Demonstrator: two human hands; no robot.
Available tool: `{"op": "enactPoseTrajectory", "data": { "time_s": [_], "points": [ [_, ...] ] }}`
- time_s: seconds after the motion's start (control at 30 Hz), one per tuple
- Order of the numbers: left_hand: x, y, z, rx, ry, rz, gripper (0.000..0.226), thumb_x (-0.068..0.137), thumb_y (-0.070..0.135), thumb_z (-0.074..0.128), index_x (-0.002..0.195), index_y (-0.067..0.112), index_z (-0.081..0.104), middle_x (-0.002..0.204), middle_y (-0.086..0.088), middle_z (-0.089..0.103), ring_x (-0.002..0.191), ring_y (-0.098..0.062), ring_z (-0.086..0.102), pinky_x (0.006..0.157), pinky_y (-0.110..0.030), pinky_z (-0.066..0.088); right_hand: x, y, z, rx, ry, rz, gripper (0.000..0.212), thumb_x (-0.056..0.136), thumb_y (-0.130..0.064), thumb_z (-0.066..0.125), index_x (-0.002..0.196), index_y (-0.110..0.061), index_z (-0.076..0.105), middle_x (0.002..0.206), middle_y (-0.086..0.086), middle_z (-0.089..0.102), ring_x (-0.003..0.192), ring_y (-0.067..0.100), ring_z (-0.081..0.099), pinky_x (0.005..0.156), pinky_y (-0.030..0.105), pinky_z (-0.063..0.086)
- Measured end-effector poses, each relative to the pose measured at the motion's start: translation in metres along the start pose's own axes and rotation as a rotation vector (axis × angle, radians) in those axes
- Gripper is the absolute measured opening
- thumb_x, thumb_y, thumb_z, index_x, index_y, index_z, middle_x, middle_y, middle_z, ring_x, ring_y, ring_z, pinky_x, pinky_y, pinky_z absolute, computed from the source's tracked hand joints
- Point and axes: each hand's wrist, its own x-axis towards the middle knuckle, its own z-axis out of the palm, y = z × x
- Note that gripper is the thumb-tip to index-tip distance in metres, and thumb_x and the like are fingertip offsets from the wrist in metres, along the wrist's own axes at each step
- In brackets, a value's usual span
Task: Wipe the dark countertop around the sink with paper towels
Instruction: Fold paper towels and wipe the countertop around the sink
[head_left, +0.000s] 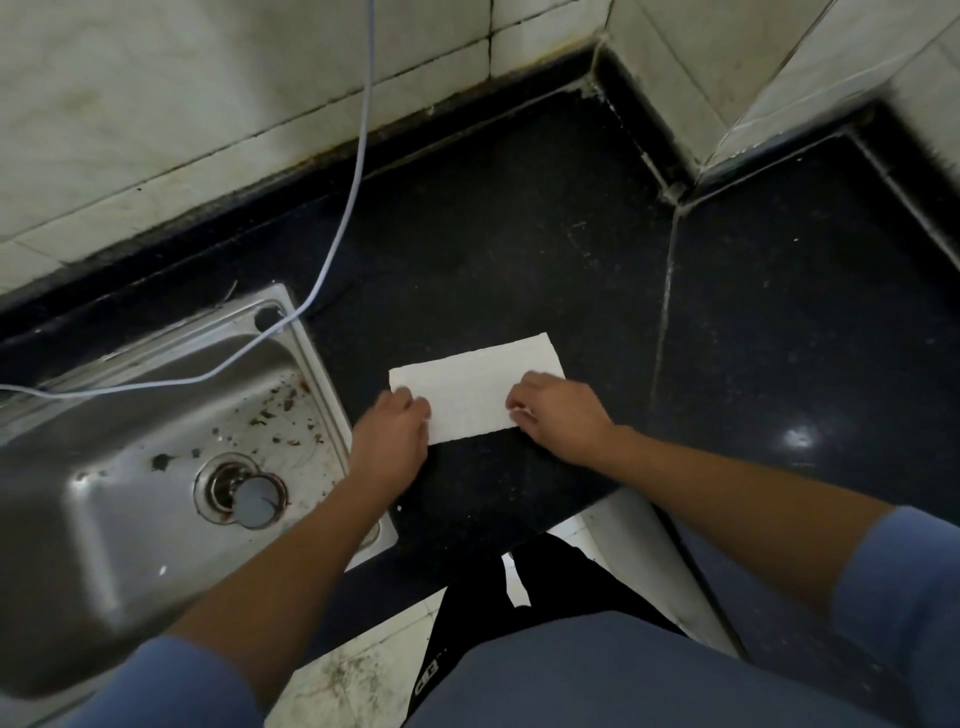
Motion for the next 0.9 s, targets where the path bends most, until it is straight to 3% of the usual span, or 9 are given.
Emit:
{"op": "enactPoseTrajectory", "data": {
  "time_s": [0.07,0.2,0.37,0.47,0.57,0.67,0.77,0.83,0.9],
  "points": [
    [-0.015,-0.003,0.009,-0.038,-0.057,-0.012,0.009,0.088,0.012,0.057,0.087,0.006,0.064,0.09,-0.011,0.059,0.085,-0.03,0.056,0.065,-0.037,0.047,-0.006,0.006,0.009,-0.045,-0.056,0.032,0.021,0.096,-0.029,0.048,0.104,-0.018,0.064,0.104,0.001,0.059,0.096,0.02,0.058,0.07,0.034,0.048],
    [-0.034,-0.017,0.021,-0.108,-0.058,-0.042,0.01,0.086,0.009,0.062,0.092,0.007,0.069,0.089,-0.01,0.064,0.083,-0.03,0.06,0.062,-0.04,0.052,-0.029,0.038,0.006,-0.051,0.042,0.102,0.014,0.092,-0.026,0.058,0.095,-0.018,0.07,0.096,0.002,0.062,0.09,0.023,0.062,0.065,0.035,0.051],
    [-0.03,-0.021,0.014,-0.001,0.003,0.105,0.011,0.073,0.005,0.075,0.083,0.006,0.071,0.084,-0.01,0.059,0.076,-0.03,0.058,0.052,-0.037,0.05,-0.024,0.043,-0.011,-0.041,0.021,0.304,0.02,0.093,-0.037,0.055,0.101,-0.021,0.066,0.103,-0.001,0.058,0.096,0.02,0.058,0.074,0.034,0.049],
    [-0.02,-0.023,0.004,0.118,0.006,0.133,0.029,0.076,0.012,0.072,0.105,0.009,0.07,0.112,-0.013,0.061,0.099,-0.032,0.056,0.076,-0.04,0.051,0.001,0.027,-0.016,0.028,0.067,0.499,0.039,0.089,-0.044,0.059,0.119,-0.02,0.056,0.112,0.003,0.058,0.103,0.024,0.058,0.082,0.037,0.049],
    [-0.015,-0.023,0.001,0.175,-0.094,0.13,0.039,0.093,0.024,0.054,0.13,0.015,0.055,0.143,-0.007,0.041,0.126,-0.028,0.039,0.103,-0.04,0.036,0.022,0.014,-0.018,0.07,-0.004,0.683,0.047,0.084,-0.038,0.066,0.124,-0.017,0.053,0.115,0.007,0.062,0.103,0.028,0.061,0.081,0.037,0.048],
    [-0.015,-0.024,0.0,0.141,-0.105,0.111,0.039,0.094,0.025,0.051,0.132,0.016,0.054,0.144,-0.006,0.04,0.127,-0.027,0.037,0.104,-0.039,0.033,0.031,0.015,-0.029,0.291,-0.036,0.823,0.031,0.08,-0.027,0.068,0.108,-0.014,0.063,0.107,0.008,0.066,0.096,0.027,0.064,0.078,0.035,0.052],
    [-0.022,-0.03,-0.002,0.03,-0.028,0.079,0.03,0.087,0.018,0.062,0.116,0.011,0.065,0.128,-0.01,0.053,0.114,-0.031,0.049,0.091,-0.041,0.043,0.033,0.013,-0.046,0.728,-0.004,0.928,0.018,0.079,-0.017,0.071,0.089,-0.006,0.061,0.101,0.013,0.066,0.086,0.027,0.064,0.077,0.04,0.056],
    [-0.027,-0.037,-0.005,-0.049,0.016,0.005,0.029,0.085,0.017,0.065,0.113,0.01,0.066,0.124,-0.01,0.055,0.11,-0.031,0.052,0.089,-0.043,0.047,0.036,-0.001,-0.056,0.956,0.001,0.916,0.013,0.081,-0.008,0.07,0.087,-0.005,0.059,0.097,0.014,0.066,0.079,0.024,0.064,0.065,0.035,0.055],
    [-0.034,-0.047,-0.009,-0.094,0.037,-0.08,0.029,0.085,0.018,0.065,0.113,0.012,0.065,0.124,-0.01,0.054,0.11,-0.029,0.051,0.091,-0.043,0.047,0.043,-0.023,-0.057,1.016,-0.007,0.852,0.011,0.08,-0.005,0.069,0.085,-0.008,0.061,0.092,0.011,0.065,0.077,0.021,0.063,0.058,0.03,0.051]
  ]
}}
